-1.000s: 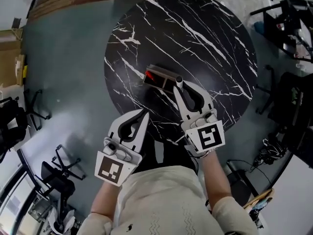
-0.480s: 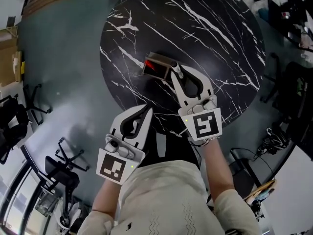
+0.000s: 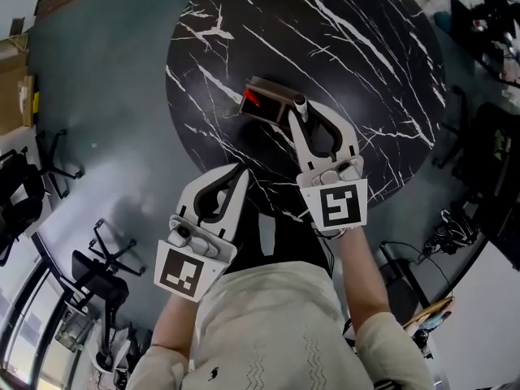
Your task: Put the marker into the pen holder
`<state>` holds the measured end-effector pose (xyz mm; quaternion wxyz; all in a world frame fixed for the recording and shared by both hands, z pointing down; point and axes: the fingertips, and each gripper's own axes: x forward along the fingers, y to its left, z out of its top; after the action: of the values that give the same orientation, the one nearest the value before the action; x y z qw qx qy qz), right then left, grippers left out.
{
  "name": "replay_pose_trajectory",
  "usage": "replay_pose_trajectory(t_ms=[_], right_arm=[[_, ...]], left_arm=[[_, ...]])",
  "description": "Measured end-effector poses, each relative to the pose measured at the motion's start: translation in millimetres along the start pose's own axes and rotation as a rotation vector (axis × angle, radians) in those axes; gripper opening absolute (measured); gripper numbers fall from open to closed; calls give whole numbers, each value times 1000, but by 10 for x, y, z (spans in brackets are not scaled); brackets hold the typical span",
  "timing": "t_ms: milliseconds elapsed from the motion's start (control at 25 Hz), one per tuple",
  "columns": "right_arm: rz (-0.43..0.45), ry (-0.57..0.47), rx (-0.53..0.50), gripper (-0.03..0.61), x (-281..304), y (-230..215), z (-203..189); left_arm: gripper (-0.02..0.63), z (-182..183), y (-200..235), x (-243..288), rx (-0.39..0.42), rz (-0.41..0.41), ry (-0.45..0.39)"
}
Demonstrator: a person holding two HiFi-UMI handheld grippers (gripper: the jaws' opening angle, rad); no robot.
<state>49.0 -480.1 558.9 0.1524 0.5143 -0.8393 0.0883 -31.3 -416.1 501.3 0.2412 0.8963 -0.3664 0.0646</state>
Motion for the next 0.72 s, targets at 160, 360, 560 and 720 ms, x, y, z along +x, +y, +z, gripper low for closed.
replay_pose_trajectory(t_ms=[160,360,560,720], right_arm=[[-1,-1,22,77,0,5,0],[5,8,23,77,-17,9,-25],[7,-5,81,77,-41,-2,-9],[-1,-19,77,77,-74,-3,52]], left_arm=[[8,-13,8,1,0,2,4],[8,-14,-71,19,-2,-13,-1],[8,-34,-117,4,0,-25,4],[8,-25,-129,-28,2,-24,0]])
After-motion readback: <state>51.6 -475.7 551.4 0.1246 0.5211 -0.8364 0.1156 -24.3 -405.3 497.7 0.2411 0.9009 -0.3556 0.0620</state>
